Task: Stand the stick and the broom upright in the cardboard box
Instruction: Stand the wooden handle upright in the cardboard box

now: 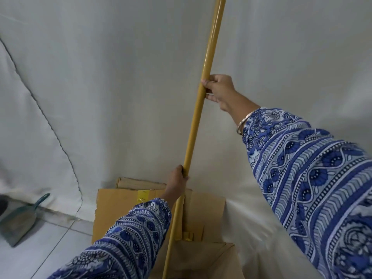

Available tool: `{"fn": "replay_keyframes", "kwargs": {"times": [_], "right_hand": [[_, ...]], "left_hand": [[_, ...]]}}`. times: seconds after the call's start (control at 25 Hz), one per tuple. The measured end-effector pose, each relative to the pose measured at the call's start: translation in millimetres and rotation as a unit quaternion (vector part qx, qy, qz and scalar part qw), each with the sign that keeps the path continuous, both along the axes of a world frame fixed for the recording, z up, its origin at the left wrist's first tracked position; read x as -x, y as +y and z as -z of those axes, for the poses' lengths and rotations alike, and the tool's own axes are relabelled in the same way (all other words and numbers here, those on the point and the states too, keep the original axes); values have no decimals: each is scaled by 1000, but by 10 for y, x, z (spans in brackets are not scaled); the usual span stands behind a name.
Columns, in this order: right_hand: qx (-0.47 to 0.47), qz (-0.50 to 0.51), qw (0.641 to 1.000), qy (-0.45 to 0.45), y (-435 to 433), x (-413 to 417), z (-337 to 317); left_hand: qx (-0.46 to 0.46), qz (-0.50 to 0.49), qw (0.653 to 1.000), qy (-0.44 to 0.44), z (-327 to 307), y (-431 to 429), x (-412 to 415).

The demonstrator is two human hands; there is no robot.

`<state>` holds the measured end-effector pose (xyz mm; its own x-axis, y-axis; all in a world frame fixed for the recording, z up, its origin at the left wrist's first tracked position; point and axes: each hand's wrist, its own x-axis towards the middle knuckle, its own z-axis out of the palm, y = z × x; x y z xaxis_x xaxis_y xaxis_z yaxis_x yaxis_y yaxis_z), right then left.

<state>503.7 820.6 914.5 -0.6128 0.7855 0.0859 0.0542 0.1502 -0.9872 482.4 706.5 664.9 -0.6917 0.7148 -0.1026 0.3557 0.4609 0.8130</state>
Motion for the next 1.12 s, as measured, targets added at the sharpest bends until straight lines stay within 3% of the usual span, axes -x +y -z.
{"fn": "replay_keyframes", "kwargs": {"times": [0.36, 0.56, 0.72, 0.88, 1.12], "right_hand": [[-12, 5, 1000, -15, 58, 23, 12], [-49, 22, 996, -75, -20, -37, -20], [-168, 141, 973, -73, -258, -29, 26], [-301, 218, 927, -50, -1040, 332, 102], [-292, 123, 949, -10, -2787, 1478, 471]], "left_hand": [[3, -37, 999, -23, 38, 33, -36], [-5, -47, 999, 2, -154, -161, -8], [-24, -44, 998, 37, -307, -479, 245], [-43, -69, 995, 62, -401, -1207, 803], [-24, -94, 991, 96, -303, -3254, 1886]]}}
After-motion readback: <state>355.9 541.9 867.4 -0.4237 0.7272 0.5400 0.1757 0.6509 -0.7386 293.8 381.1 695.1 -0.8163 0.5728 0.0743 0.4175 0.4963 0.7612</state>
